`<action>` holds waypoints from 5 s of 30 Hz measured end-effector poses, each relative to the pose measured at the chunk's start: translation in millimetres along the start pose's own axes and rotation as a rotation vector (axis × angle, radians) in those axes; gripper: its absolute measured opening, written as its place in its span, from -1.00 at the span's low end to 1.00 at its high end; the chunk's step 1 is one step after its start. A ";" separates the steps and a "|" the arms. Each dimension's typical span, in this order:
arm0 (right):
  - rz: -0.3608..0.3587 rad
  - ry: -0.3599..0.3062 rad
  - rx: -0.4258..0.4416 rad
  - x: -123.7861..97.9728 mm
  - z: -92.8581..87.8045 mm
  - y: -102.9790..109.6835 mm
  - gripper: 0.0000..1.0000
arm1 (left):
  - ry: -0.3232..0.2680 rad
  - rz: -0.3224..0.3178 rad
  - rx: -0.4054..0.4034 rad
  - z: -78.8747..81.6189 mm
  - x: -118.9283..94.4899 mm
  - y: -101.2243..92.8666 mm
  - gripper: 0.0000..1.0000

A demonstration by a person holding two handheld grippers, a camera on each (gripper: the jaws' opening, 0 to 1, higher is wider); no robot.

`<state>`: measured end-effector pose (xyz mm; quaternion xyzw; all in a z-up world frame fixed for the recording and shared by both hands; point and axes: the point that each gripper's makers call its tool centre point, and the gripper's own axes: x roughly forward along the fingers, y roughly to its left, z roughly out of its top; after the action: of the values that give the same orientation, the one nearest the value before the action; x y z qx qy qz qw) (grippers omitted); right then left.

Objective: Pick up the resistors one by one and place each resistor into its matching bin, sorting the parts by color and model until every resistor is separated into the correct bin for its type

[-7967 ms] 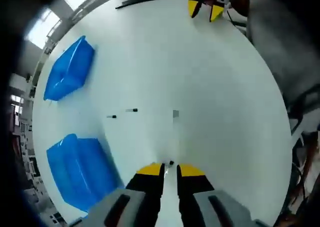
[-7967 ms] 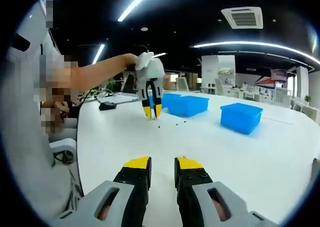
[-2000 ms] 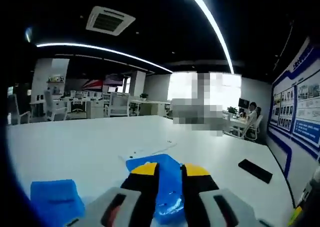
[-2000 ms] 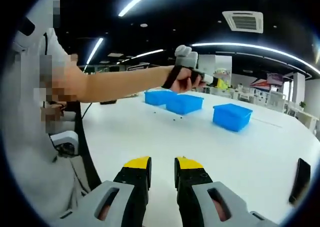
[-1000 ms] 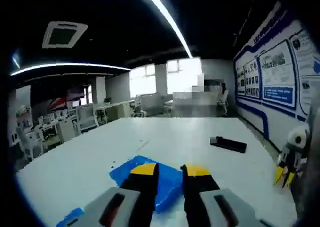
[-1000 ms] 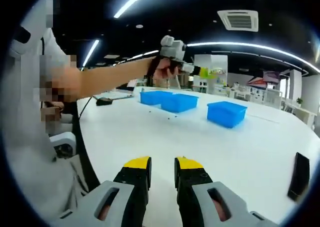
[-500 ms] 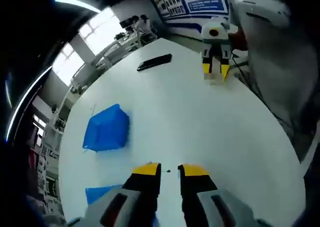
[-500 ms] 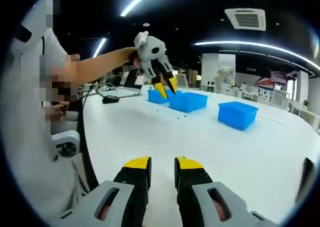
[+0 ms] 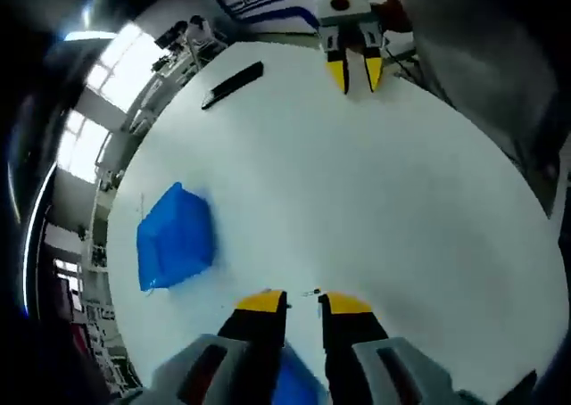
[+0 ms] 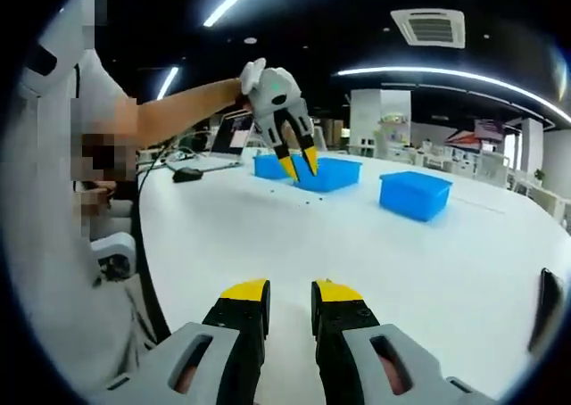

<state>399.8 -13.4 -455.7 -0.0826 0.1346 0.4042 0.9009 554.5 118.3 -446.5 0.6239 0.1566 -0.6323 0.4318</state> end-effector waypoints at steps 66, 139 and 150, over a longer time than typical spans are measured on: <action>-0.093 -0.064 0.027 34.9 41.6 -90.5 -0.58 | -0.730 0.412 -0.728 5.4 -26.8 150.5 -0.63; -0.025 -0.045 0.004 7.0 28.7 -28.9 -0.58 | -0.881 0.630 -1.003 49.4 -26.4 136.6 -0.89; -0.098 -0.027 0.031 -16.5 17.6 -39.4 -0.58 | -0.763 0.739 -1.207 12.4 2.3 178.6 -0.89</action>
<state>422.0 -46.5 -432.3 -0.0696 0.1247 0.3584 0.9226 679.1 5.1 -385.7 0.0352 0.0961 -0.4244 0.8997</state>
